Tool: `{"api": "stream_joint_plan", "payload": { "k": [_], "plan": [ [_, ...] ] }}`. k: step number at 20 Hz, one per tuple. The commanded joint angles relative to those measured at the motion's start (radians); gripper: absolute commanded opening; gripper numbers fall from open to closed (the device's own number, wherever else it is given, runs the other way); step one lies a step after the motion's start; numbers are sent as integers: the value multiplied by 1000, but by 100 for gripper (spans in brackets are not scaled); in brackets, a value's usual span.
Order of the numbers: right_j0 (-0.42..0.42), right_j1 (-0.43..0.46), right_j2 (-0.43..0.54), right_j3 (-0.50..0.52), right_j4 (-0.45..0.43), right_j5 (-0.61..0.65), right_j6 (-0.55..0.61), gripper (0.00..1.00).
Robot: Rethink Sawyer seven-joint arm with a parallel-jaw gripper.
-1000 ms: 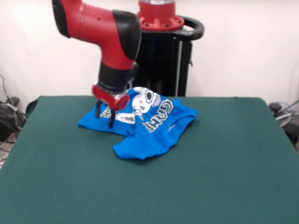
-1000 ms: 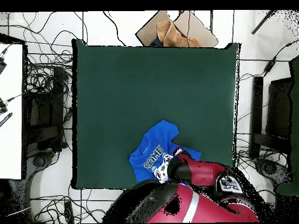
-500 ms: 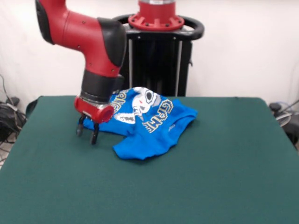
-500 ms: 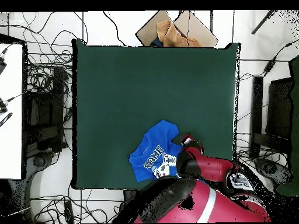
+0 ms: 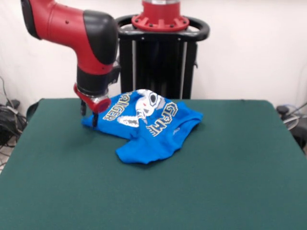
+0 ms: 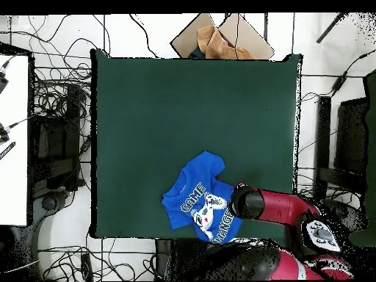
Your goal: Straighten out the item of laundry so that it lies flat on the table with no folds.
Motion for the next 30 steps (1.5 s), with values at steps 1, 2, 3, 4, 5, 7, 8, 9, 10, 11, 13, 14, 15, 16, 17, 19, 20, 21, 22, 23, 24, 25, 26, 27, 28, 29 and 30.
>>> {"api": "stream_joint_plan", "payload": {
  "k": [1,2,3,4,5,7,8,9,10,11,13,14,15,16,17,19,20,21,22,23,24,25,26,27,28,29,30],
  "plan": [
    [-14,-98,142,10,11,38,-67,100],
    [-30,-98,159,20,13,39,-75,100],
    [-42,-99,173,30,8,32,-83,100],
    [-53,-88,186,33,4,29,-89,100],
    [-61,-73,194,33,-7,14,-91,100],
    [-73,-34,209,25,-33,-27,-88,100],
    [-74,-22,211,27,-40,-41,-81,100],
    [-76,-12,216,26,-40,-39,-79,100],
    [-69,-10,212,33,-43,-39,-70,100],
    [-65,-5,216,38,-42,-24,-73,100],
    [-72,-7,235,71,-38,-8,-78,100],
    [-70,-11,237,90,-37,-9,-71,100],
    [-67,-17,239,106,-37,-12,-64,100],
    [-61,-22,235,121,-38,-16,-54,100],
    [-54,-18,231,130,-39,-22,-42,100],
    [-39,-8,221,141,-40,-41,-19,100],
    [-36,-3,221,147,-41,-53,-10,100],
    [-35,12,218,140,-42,-56,-8,100],
    [-32,21,215,139,-42,-55,-6,100],
    [-29,31,208,129,-44,-47,-6,100],
    [-28,35,205,128,-48,-50,-6,100],
    [-19,37,195,131,-55,-60,1,100],
    [-14,44,187,128,-61,-69,6,100],
    [-6,58,174,121,-72,-79,10,100],
    [3,90,160,97,-83,-102,19,100],
    [11,121,147,72,-94,-124,27,100],
    [26,172,127,32,-106,-173,48,100]
  ]
}}
